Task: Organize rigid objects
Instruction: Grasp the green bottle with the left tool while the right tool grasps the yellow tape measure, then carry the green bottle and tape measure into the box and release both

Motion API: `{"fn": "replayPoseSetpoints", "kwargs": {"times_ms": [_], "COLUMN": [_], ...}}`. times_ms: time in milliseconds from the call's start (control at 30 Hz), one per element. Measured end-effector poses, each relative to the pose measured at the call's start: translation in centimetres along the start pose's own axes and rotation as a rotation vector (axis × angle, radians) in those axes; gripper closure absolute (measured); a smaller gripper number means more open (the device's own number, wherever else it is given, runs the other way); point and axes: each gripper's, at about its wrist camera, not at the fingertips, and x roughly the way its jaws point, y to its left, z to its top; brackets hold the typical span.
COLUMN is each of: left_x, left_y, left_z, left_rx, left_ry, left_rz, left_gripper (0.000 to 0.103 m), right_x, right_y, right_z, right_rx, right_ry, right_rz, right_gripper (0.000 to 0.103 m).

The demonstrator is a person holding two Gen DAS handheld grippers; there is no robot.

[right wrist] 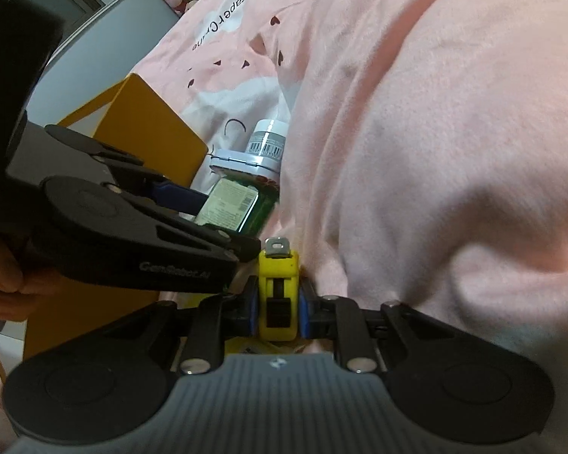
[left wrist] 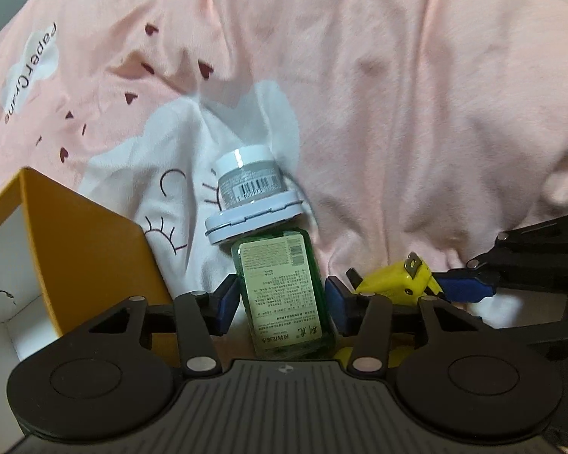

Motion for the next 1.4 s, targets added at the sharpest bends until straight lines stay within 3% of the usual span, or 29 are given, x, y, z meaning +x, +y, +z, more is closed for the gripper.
{"fn": "replayPoseSetpoints", "kwargs": {"times_ms": [567,967,1200,1400], "left_x": [-7.6,-13.9,-18.1,-19.9], "left_y": [0.3,1.3,4.3,8.7], "left_z": [-2.4,-5.6,-7.9,-10.1], "left_rx": [0.002,-0.029,-0.077,-0.146], "left_ry": [-0.196,-0.314,-0.344,-0.344], "left_rz": [-0.063,-0.111,-0.122,-0.044], "left_gripper": [0.051,0.051,0.051,0.051], "right_x": [-3.8,-7.8,-10.1,-11.2], "right_y": [1.6,5.8,9.2,14.0], "right_z": [-0.9,-1.3,-1.1,-0.3], "right_rx": [-0.043,-0.124,-0.194,-0.318], "right_ry": [-0.08,-0.126,-0.148,-0.173], "right_rz": [-0.058,-0.136,-0.169,-0.127], "right_gripper": [0.084,0.084,0.084,0.084]}}
